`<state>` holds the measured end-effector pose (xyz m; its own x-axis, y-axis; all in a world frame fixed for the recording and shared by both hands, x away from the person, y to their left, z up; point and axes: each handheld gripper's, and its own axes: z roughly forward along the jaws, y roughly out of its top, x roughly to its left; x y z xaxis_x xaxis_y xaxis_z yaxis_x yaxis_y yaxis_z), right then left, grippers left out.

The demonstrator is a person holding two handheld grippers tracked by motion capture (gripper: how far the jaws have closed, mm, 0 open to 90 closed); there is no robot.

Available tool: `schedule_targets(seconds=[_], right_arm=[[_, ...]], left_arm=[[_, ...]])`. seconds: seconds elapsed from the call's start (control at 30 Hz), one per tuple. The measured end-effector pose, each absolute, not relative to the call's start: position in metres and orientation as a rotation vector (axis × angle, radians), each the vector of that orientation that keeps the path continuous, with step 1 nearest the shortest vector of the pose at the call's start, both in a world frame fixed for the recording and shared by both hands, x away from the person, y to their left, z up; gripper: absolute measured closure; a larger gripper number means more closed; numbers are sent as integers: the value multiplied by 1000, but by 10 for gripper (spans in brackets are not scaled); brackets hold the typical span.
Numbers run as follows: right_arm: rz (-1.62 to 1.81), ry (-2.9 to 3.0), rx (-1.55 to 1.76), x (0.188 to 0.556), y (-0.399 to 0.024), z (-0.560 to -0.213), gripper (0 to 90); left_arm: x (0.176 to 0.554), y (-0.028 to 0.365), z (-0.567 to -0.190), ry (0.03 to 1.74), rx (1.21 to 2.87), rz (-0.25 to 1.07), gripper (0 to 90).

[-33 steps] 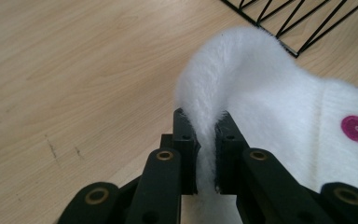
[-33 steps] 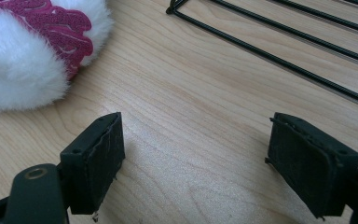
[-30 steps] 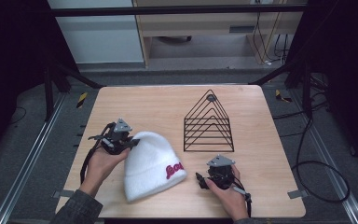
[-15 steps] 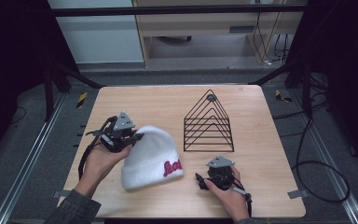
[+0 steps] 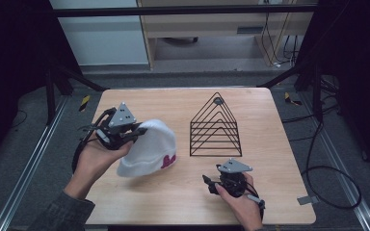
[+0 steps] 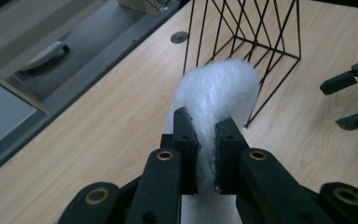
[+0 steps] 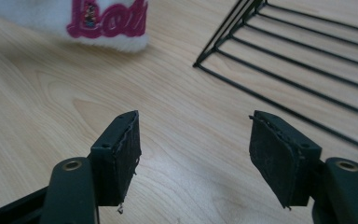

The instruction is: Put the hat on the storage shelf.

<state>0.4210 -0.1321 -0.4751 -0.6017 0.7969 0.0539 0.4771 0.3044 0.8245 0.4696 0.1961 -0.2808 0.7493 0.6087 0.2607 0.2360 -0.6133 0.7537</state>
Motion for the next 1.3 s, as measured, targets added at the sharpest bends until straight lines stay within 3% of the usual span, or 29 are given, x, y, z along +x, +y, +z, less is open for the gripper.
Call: schedule_targets(seconds=[0.37,0.8,1.3], right_arm=[[1265,2190,1019,425,-122,-424,287],[1333,2160,937,435,-120,-382,318],[1349,2281,827,460,-94,-380,313]], left_arm=[[477,193,-248,544,2171,660,819],[468,180,-222,430,2121,603,818],[464,176,-220,364,2144,580,818]])
